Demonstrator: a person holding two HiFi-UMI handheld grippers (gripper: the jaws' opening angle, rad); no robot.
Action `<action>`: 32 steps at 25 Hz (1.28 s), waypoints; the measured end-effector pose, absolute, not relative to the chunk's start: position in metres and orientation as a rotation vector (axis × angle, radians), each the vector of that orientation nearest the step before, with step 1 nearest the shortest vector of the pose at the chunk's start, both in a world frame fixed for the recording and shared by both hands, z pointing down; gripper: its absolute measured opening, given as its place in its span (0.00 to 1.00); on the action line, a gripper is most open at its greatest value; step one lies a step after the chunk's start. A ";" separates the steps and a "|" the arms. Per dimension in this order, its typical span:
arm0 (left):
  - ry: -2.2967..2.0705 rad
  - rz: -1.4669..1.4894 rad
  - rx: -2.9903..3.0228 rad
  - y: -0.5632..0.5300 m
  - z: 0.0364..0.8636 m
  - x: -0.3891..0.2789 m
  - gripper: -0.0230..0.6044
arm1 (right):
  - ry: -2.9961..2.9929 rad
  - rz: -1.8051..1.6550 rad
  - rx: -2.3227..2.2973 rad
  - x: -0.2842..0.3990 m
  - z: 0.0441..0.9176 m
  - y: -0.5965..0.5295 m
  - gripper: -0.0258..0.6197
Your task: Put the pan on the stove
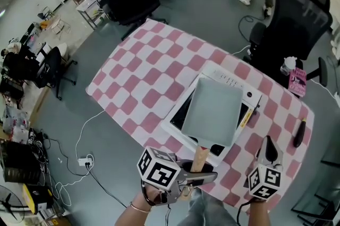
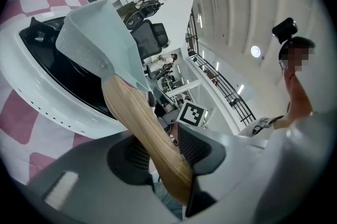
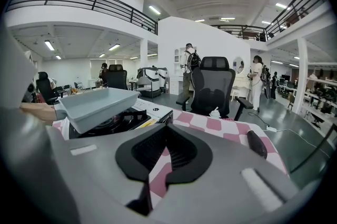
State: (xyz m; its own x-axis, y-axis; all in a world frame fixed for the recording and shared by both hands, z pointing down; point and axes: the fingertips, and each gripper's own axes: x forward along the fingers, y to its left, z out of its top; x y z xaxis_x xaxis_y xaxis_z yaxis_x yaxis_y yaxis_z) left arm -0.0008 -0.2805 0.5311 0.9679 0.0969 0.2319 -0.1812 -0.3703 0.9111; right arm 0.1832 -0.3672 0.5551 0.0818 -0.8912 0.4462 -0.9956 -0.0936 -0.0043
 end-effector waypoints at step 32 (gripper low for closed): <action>-0.088 0.240 1.871 -0.286 0.555 -0.004 0.22 | -1.902 0.511 2.028 0.175 0.566 -0.374 0.06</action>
